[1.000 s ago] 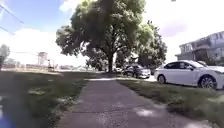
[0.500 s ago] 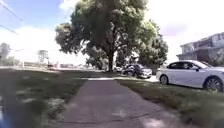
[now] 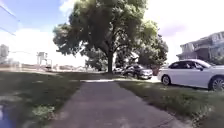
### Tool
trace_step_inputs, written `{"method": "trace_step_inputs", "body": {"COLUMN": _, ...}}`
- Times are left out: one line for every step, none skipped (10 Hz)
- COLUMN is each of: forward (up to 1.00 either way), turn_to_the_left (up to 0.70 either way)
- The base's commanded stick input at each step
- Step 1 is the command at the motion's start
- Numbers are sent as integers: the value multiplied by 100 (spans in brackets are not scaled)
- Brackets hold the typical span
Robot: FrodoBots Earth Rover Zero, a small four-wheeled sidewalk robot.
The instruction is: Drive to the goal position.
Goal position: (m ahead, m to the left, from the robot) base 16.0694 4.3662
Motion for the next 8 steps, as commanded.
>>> {"method": "trace_step_inputs", "body": {"forward": 70, "turn_to_the_left": 0}}
{"method": "trace_step_inputs", "body": {"forward": 70, "turn_to_the_left": 0}}
{"method": "trace_step_inputs", "body": {"forward": 70, "turn_to_the_left": 0}}
{"method": "trace_step_inputs", "body": {"forward": 70, "turn_to_the_left": 0}}
{"method": "trace_step_inputs", "body": {"forward": 70, "turn_to_the_left": 0}}
{"method": "trace_step_inputs", "body": {"forward": 70, "turn_to_the_left": 0}}
{"method": "trace_step_inputs", "body": {"forward": 70, "turn_to_the_left": 0}}
{"method": "trace_step_inputs", "body": {"forward": 70, "turn_to_the_left": 22}}
